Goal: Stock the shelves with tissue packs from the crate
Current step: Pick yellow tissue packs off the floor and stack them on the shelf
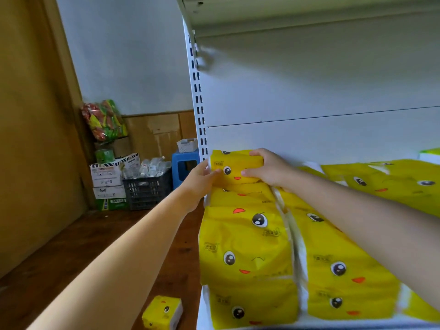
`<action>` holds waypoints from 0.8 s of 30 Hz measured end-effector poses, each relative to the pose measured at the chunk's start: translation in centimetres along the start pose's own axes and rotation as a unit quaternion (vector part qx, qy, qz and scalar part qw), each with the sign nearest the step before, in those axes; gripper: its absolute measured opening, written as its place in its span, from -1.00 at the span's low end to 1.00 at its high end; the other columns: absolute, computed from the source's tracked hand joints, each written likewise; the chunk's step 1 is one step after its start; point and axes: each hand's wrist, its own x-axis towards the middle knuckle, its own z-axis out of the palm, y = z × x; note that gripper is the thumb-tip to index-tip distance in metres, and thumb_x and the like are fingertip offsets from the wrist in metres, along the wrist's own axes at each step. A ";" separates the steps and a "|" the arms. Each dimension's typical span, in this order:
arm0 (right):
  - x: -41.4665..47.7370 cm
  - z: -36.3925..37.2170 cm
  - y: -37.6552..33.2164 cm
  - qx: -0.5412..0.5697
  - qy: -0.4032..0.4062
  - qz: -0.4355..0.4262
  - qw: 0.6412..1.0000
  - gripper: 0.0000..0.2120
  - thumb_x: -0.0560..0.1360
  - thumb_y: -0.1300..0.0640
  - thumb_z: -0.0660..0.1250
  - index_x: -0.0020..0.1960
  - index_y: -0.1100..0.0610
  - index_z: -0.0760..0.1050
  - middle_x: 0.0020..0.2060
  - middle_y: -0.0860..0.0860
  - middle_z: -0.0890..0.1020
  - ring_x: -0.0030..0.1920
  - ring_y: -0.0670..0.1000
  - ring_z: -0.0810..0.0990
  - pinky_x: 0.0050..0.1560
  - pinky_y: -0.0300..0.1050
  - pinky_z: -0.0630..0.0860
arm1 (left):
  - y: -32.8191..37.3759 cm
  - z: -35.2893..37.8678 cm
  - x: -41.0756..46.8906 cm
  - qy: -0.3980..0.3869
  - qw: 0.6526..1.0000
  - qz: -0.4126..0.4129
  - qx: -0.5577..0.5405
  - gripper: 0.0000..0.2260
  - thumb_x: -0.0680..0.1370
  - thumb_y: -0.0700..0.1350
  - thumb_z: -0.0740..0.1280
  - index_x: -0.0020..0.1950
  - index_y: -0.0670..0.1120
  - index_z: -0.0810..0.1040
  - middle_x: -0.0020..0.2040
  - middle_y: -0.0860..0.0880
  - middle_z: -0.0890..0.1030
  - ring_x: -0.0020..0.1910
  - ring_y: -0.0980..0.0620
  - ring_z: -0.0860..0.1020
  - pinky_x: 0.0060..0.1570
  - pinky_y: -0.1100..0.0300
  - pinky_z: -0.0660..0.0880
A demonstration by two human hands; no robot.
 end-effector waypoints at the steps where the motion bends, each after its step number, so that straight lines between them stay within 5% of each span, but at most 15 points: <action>1: 0.1 0.0 0.1 -0.004 0.004 -0.002 1.000 -0.39 0.44 0.06 0.42 0.41 0.06 0.25 0.33 0.09 0.40 0.27 0.10 0.42 0.20 -0.06 0.43 | 0.0 0.0 0.0 -0.001 1.000 0.000 0.003 -0.70 0.62 -0.14 0.17 0.35 -0.10 0.39 0.25 -0.15 0.53 0.22 -0.15 0.52 0.27 -0.15 0.42; 6: 0.0 0.0 0.2 -0.005 -0.017 -0.002 1.000 -0.36 0.44 0.06 0.42 0.43 0.04 0.21 0.35 0.10 0.37 0.28 0.11 0.42 0.22 -0.04 0.44 | 0.2 0.2 0.3 0.004 1.000 -0.027 0.010 -0.69 0.61 -0.13 0.21 0.35 -0.12 0.39 0.25 -0.15 0.53 0.23 -0.15 0.51 0.28 -0.16 0.40; 9: 0.0 -1.2 -0.4 0.023 -0.010 0.008 1.000 -0.27 0.39 0.03 0.46 0.45 0.04 0.19 0.40 0.09 0.32 0.35 0.09 0.36 0.32 -0.01 0.37 | 0.3 -0.5 -0.3 0.012 0.999 -0.028 0.025 -0.70 0.60 -0.10 0.23 0.30 -0.17 0.39 0.23 -0.03 0.52 0.24 0.00 0.46 0.33 0.04 0.32; 15: -1.2 -1.5 -6.2 -0.010 0.067 -0.109 0.992 -0.43 0.44 0.03 0.40 0.39 0.05 0.30 0.40 0.03 0.32 0.40 0.03 0.29 0.34 -0.09 0.27 | 0.3 -5.2 -3.0 0.117 0.992 -0.034 0.042 -0.50 0.63 -0.01 0.16 0.54 -0.05 0.09 0.50 -0.04 0.24 0.42 -0.06 0.29 0.35 0.06 0.24; 19: -3.3 3.7 -11.8 -0.081 -0.033 -0.211 0.974 -0.55 0.47 0.04 0.37 0.32 0.04 0.39 0.32 -0.01 0.43 0.35 -0.02 0.36 0.28 -0.18 0.29 | -1.4 -9.2 -6.8 0.158 0.985 -0.041 0.050 -0.53 0.63 -0.03 0.16 0.53 -0.06 0.15 0.32 -0.03 0.43 0.15 0.00 0.47 -0.04 0.19 0.38; 24: -6.5 12.5 -17.7 -0.126 -0.160 -0.254 0.946 -0.74 0.47 -0.03 0.35 0.14 -0.03 0.51 0.12 -0.02 0.58 0.16 -0.05 0.52 0.27 -0.01 0.42 | -9.0 -16.2 -13.8 0.252 0.961 -0.105 0.050 -0.57 0.60 -0.07 0.22 0.46 -0.09 0.27 0.40 -0.08 0.39 0.34 -0.07 0.40 0.29 0.07 0.31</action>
